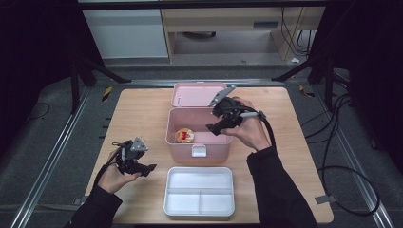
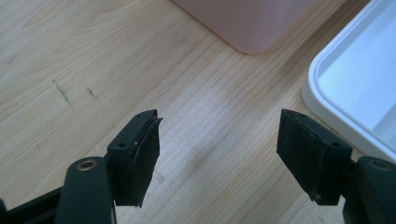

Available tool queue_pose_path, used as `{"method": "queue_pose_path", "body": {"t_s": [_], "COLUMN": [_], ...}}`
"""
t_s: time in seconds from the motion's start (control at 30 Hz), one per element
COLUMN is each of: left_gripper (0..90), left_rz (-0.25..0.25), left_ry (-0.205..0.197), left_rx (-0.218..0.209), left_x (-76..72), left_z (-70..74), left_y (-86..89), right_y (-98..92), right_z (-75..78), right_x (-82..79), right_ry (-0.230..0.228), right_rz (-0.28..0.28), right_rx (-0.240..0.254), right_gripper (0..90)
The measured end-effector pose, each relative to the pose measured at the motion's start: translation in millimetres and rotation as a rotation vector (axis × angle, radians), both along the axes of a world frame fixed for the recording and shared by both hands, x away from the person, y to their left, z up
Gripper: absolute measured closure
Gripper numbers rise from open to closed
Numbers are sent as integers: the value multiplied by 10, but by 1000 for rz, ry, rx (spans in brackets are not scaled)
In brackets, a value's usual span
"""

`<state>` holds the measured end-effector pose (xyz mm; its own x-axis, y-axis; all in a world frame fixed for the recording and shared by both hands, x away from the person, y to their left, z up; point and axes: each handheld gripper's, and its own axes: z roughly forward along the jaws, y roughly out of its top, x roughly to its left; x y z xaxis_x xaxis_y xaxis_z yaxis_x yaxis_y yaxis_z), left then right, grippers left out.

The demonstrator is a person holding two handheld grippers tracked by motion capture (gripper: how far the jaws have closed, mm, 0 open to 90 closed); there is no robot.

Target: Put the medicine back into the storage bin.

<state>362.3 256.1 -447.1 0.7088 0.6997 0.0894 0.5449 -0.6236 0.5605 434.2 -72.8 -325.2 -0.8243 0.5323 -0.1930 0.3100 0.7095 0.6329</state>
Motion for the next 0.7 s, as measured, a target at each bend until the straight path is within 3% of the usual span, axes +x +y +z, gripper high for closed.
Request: {"method": "queue_pose_path", "body": {"t_s": [0.17,0.37,0.7], "left_gripper": [325,380,433], "left_rz": [-17,-80,-135], "left_ry": [-1,3,12], "left_rx": [-2,5,24], "left_x": [-19,-74,-113], "left_z": [22,69,63], "left_y": [-25,-106,-194], "right_y": [-266,-520,-737], "right_z": [-6,-107,-378], "right_x": [-160,-386,-683], "right_ry": [-16,-18,8], "right_rz": [-16,-18,-21], "right_rx": [5,9,-7], "right_gripper": [329,335,351]}}
